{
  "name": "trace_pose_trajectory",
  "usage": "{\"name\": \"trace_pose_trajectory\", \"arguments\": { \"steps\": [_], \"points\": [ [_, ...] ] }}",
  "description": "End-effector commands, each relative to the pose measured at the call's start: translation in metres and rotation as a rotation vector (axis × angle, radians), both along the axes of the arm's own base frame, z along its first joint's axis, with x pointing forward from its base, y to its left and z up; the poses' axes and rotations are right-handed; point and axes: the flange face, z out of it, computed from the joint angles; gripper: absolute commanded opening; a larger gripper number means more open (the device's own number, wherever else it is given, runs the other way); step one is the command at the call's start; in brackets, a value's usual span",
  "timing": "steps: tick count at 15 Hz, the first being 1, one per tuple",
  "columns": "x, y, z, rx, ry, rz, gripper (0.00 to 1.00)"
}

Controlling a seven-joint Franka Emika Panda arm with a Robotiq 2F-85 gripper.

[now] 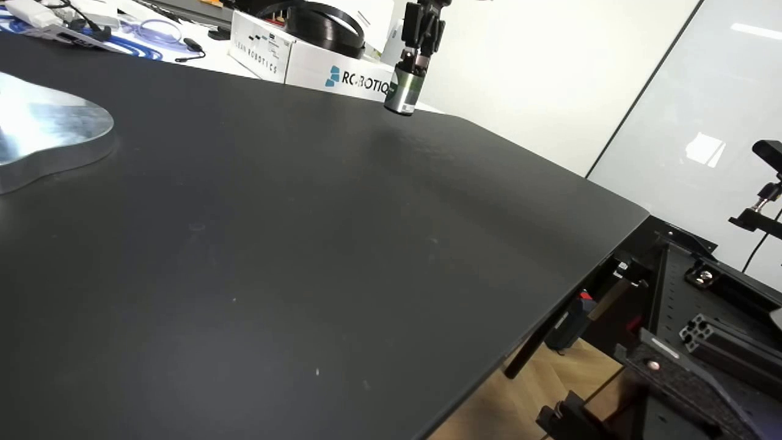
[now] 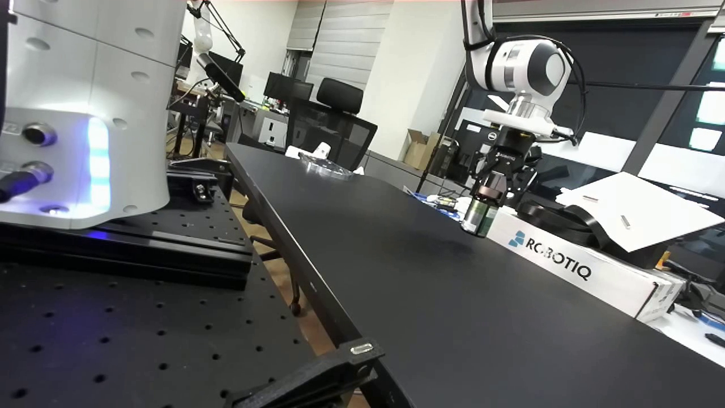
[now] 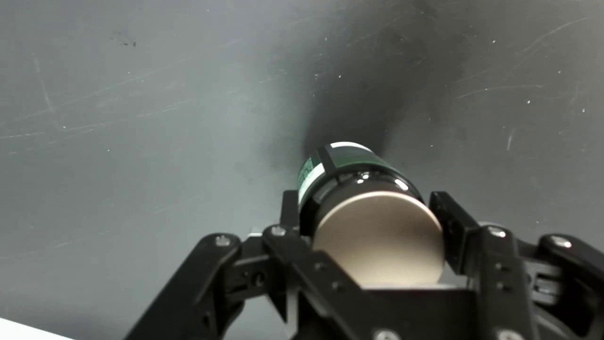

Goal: Pick up the medicine bottle and move it to the left.

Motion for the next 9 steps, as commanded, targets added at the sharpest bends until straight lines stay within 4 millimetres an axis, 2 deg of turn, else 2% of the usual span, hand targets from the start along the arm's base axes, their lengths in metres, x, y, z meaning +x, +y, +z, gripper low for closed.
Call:
{"name": "trace_pose_trajectory", "arguments": {
  "steps": [1, 9],
  "points": [
    [0.009, -0.001, -0.005, 0.005, -0.019, 0.009, 0.44],
    [0.009, -0.003, -0.025, 0.015, -0.023, 0.017, 0.44]
  ]
}}
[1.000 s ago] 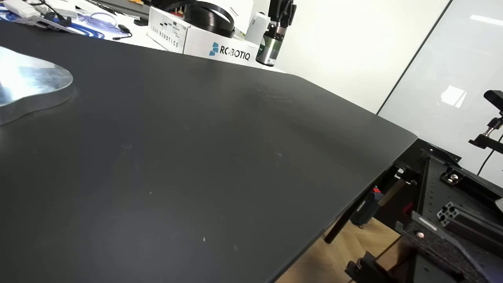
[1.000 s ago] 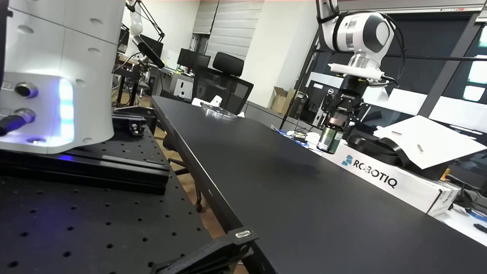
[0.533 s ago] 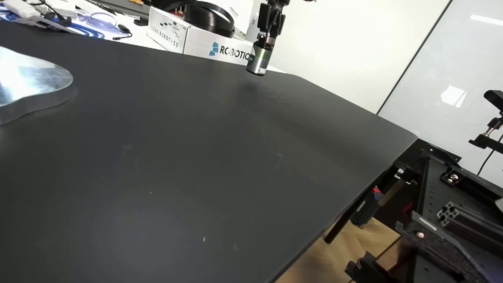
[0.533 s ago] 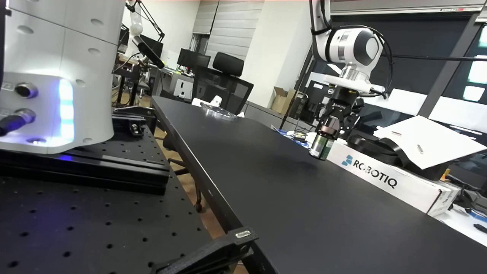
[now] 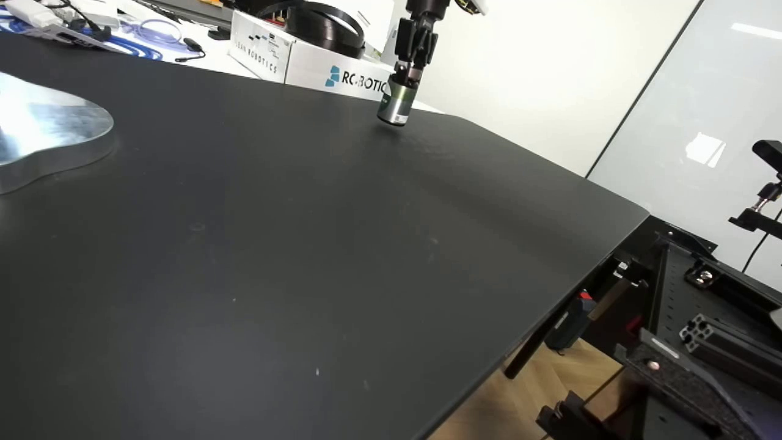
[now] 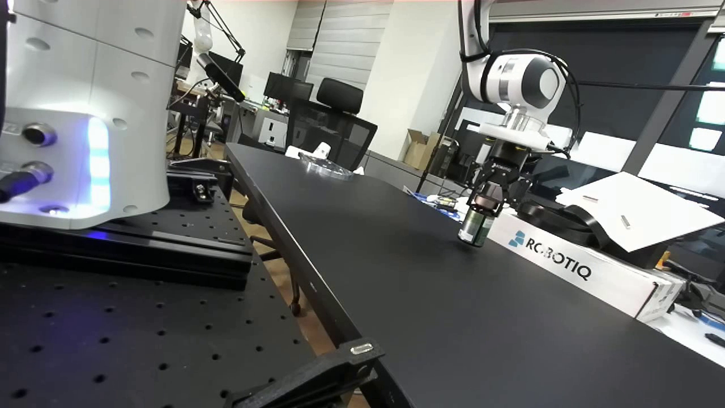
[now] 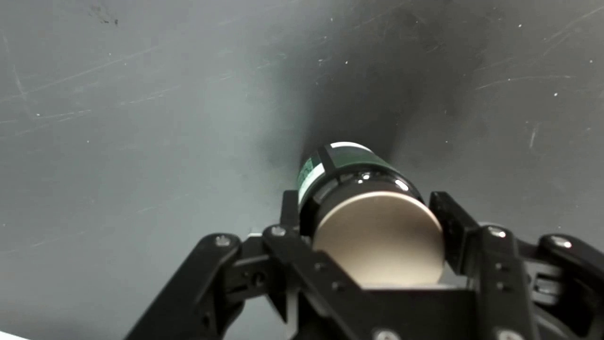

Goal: Pick up the medicine bottle and move it to the left.

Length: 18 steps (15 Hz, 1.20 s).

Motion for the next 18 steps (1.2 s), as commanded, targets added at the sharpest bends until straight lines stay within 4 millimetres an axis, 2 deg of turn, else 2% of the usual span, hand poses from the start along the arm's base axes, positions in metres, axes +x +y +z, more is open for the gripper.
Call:
{"name": "trace_pose_trajectory", "arguments": {
  "steps": [1, 3, 4, 8, 15, 18],
  "points": [
    [0.006, -0.003, -0.002, 0.009, -0.003, 0.002, 0.44],
    [0.005, -0.004, -0.005, 0.010, 0.002, -0.003, 0.44],
    [0.005, -0.004, -0.005, 0.010, 0.003, -0.004, 0.92],
    [0.003, -0.004, 0.016, 0.016, -0.004, -0.010, 1.00],
    [-0.013, -0.008, 0.091, -0.005, -0.066, -0.008, 1.00],
    [-0.020, -0.009, 0.113, -0.005, -0.078, -0.013, 1.00]
  ]
}}
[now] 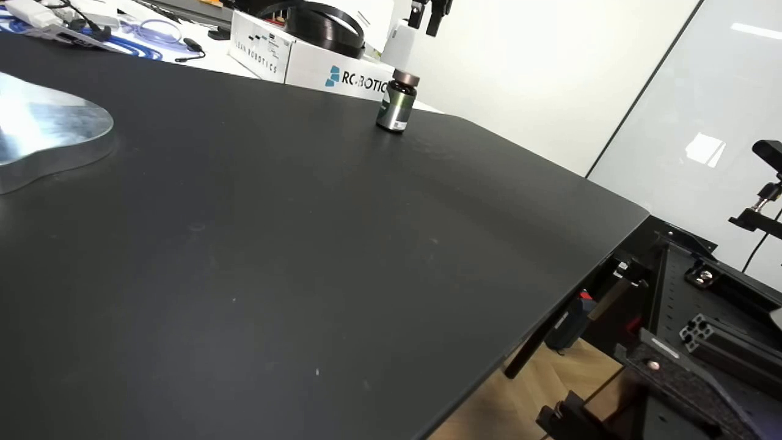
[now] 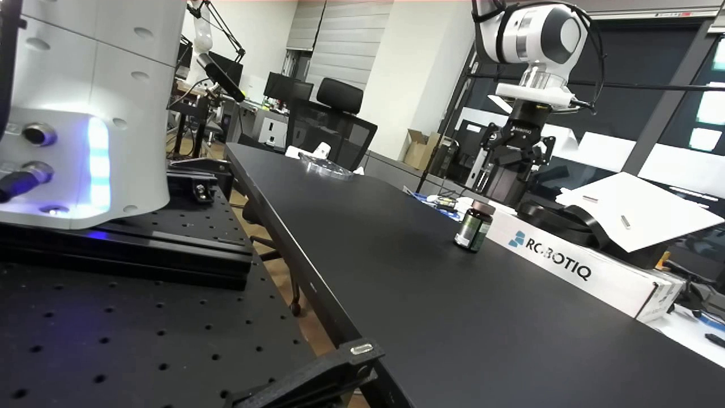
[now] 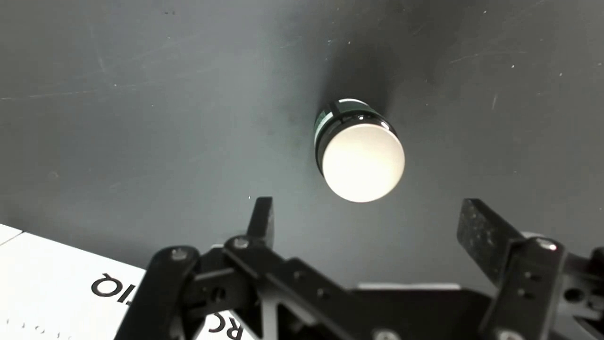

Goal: Pick up the medicine bottle and move it to the left.

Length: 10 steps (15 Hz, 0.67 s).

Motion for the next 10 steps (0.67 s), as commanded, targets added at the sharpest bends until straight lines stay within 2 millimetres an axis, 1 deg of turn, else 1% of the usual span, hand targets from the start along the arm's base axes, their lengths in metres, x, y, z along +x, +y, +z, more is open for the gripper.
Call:
{"name": "trace_pose_trajectory", "arguments": {
  "steps": [1, 3, 4, 6, 10],
  "points": [
    [-0.018, -0.004, 0.027, -0.003, 0.000, -0.010, 1.00],
    [-0.021, -0.006, 0.029, 0.001, -0.011, -0.010, 1.00],
    [-0.022, -0.007, 0.027, 0.005, -0.014, -0.008, 1.00],
    [-0.022, -0.011, 0.017, 0.011, -0.025, -0.007, 1.00],
    [-0.020, -0.019, -0.018, 0.018, -0.037, -0.002, 1.00]
  ]
}}
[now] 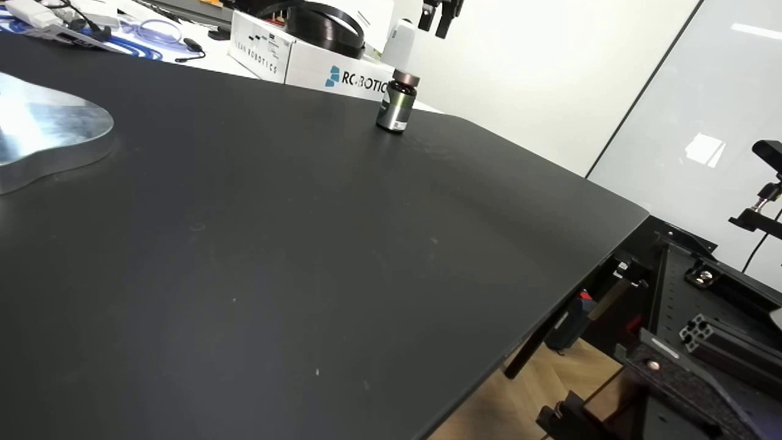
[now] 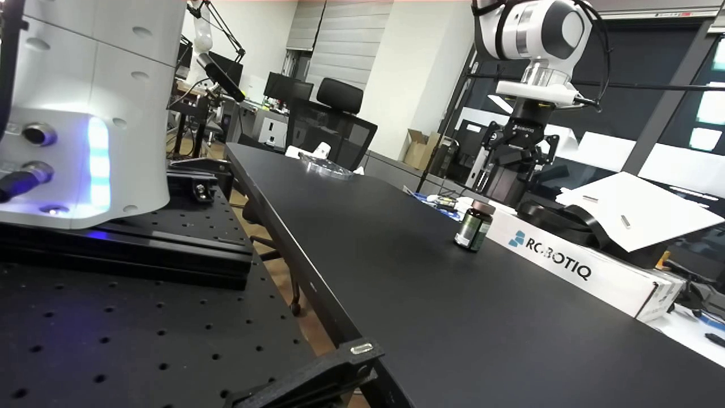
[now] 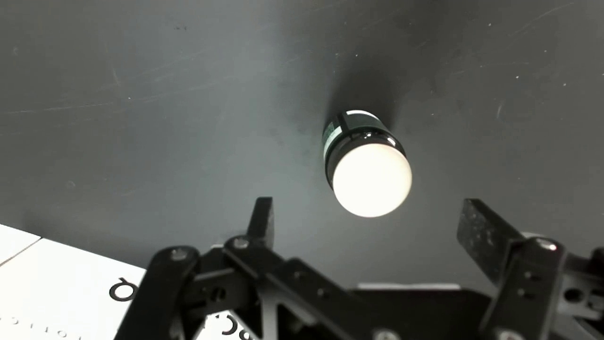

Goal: Pick up the medicine bottle and move it to the left.

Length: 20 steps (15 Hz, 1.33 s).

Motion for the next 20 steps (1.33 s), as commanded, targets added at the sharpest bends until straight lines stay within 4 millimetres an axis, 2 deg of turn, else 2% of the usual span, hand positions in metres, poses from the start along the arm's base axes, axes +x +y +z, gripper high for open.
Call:
{"name": "trace_pose_trajectory", "arguments": {
  "steps": [1, 7, 13, 14, 15, 18, 20],
  "points": [
    [-0.001, -0.007, -0.025, 0.014, -0.001, 0.006, 1.00],
    [0.001, 0.005, -0.062, 0.020, 0.035, 0.022, 1.00],
    [0.004, 0.009, -0.084, 0.033, 0.033, 0.033, 1.00],
    [0.006, 0.009, -0.087, 0.030, 0.015, 0.039, 0.75],
    [0.007, 0.009, -0.090, 0.032, -0.010, 0.050, 0.74],
    [0.009, 0.014, -0.095, 0.039, -0.067, 0.080, 0.51],
    [0.010, 0.019, -0.093, 0.041, -0.084, 0.092, 0.39]
  ]
}}
